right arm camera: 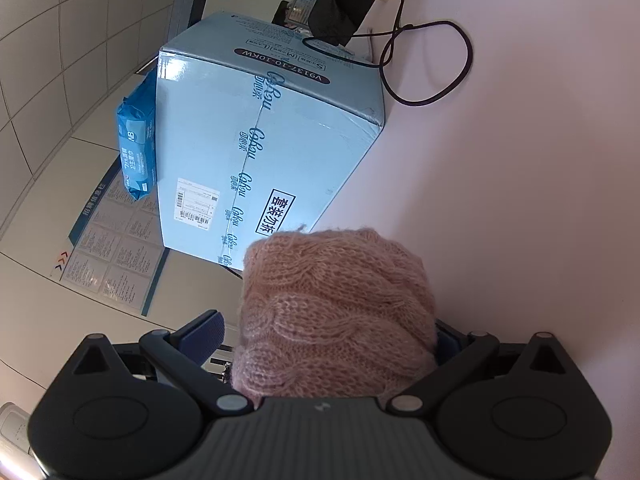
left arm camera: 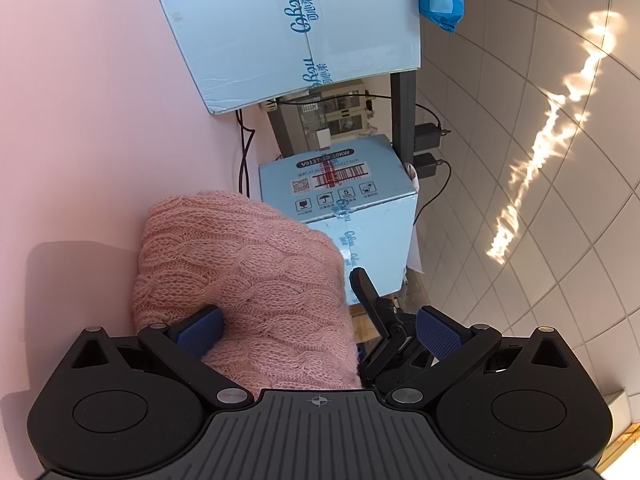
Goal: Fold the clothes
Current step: 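Grasp the rolled pink sweater bundle with both grippers from opposite sides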
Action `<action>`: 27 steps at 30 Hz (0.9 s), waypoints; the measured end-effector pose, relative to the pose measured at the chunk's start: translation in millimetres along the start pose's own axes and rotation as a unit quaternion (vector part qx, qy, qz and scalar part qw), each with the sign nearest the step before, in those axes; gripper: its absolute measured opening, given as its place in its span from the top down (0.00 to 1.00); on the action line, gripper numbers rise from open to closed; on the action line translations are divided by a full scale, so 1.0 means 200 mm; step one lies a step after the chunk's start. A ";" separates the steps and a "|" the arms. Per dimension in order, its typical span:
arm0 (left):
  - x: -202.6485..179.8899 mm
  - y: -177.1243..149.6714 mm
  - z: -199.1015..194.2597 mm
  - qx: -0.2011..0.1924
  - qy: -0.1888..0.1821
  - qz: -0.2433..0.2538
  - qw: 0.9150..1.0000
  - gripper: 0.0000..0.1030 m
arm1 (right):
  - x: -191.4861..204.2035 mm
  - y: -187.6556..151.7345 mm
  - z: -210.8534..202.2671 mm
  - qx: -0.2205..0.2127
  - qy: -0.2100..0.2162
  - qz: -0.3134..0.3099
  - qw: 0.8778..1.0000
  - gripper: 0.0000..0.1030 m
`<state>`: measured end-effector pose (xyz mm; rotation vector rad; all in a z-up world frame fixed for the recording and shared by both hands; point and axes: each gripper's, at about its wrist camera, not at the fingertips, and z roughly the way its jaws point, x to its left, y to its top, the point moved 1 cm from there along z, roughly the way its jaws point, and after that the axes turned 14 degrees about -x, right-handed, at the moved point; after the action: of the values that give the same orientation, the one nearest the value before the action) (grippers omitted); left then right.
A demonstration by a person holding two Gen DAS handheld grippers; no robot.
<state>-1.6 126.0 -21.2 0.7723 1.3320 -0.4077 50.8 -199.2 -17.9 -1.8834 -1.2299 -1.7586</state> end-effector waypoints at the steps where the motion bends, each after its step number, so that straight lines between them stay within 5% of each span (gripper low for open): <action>1: 0.00 0.00 0.00 0.000 0.000 0.000 1.000 0.00 | 0.00 0.02 0.01 0.016 0.004 0.000 1.000 0.00; 5: 0.00 0.00 0.00 -0.001 0.002 0.001 1.000 0.00 | -0.01 0.03 0.00 0.026 0.017 0.007 1.000 0.00; 11: 0.00 0.00 0.00 -0.002 0.001 -0.002 1.000 0.00 | 0.06 -0.03 0.04 0.035 -0.022 -0.049 0.998 0.01; 16: 0.00 0.00 0.00 -0.003 0.003 -0.001 1.000 0.00 | 0.03 -0.02 0.02 0.031 -0.040 -0.047 0.998 0.24; 23: 0.01 0.01 -0.01 -0.008 0.000 -0.016 1.000 0.00 | 0.00 -0.03 -0.01 0.026 -0.026 -0.019 0.999 0.35; 27: 0.05 0.04 -0.04 -0.032 -0.015 -0.062 0.997 0.00 | -0.01 -0.06 -0.01 0.036 0.018 0.019 0.999 0.38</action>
<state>0.4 139.0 -29.8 0.6301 1.3617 -0.4714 40.6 -195.3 -23.5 -1.8159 -1.2192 -1.6971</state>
